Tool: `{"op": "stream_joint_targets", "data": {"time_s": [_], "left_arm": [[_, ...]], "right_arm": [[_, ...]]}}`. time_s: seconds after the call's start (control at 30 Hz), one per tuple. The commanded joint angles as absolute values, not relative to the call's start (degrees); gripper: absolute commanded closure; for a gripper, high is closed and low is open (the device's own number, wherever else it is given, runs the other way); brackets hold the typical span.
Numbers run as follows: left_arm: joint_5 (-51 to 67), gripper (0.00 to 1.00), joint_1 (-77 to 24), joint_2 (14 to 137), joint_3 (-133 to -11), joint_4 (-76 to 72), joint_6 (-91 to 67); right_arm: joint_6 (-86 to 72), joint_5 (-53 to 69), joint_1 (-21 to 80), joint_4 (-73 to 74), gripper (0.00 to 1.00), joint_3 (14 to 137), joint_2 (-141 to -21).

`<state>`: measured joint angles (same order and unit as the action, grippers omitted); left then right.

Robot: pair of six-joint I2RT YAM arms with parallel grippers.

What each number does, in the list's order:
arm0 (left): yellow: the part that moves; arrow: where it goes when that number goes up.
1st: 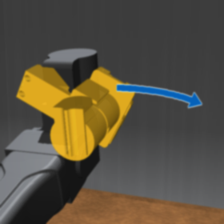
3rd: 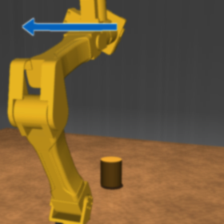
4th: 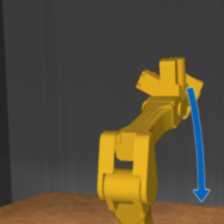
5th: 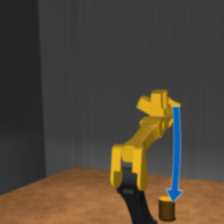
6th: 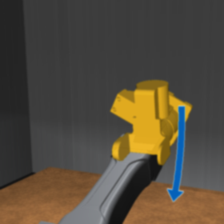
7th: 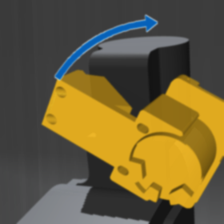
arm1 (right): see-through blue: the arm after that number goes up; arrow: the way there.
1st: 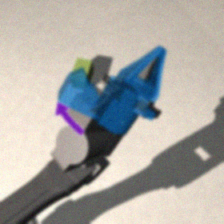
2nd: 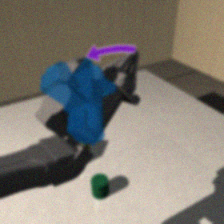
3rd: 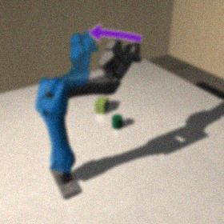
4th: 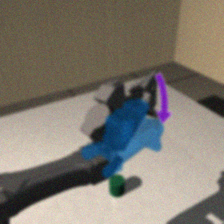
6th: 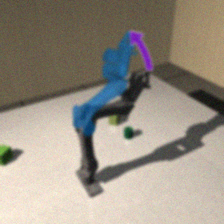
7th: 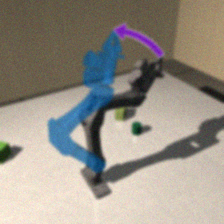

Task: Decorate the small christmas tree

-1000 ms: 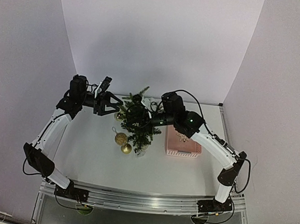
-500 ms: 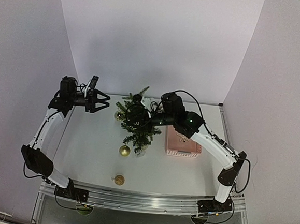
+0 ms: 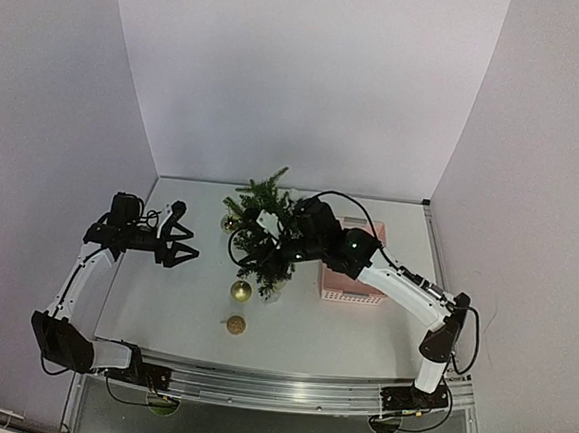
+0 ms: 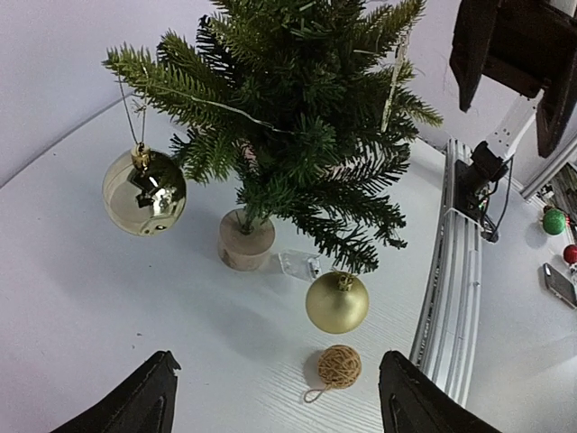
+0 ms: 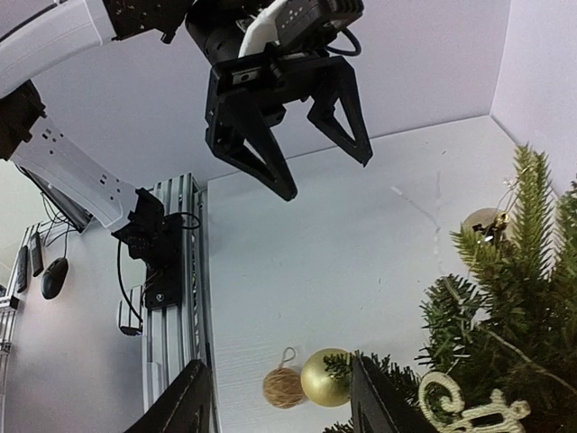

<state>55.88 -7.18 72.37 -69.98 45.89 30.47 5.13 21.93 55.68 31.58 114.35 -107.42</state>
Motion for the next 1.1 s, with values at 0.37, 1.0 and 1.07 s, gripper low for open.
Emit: {"op": "stream_joint_targets", "data": {"time_s": [0.37, 1.0, 1.07], "left_arm": [[40.5, 0.22, -7.3, 62.0, -51.7, 31.3, 24.1], [42.8, 0.21, -8.0, 97.3, -57.3, 0.3, 40.1], [43.5, 0.21, -7.5, 103.0, -63.7, 1.6, 40.0]], "right_arm": [[7.3, 11.5, 65.9, 40.3, 0.45, 110.4, -110.2], [3.0, 15.4, 67.7, 33.0, 0.39, 127.9, -108.4], [2.8, 14.6, 67.6, 32.8, 0.38, 128.9, -106.9]]}}
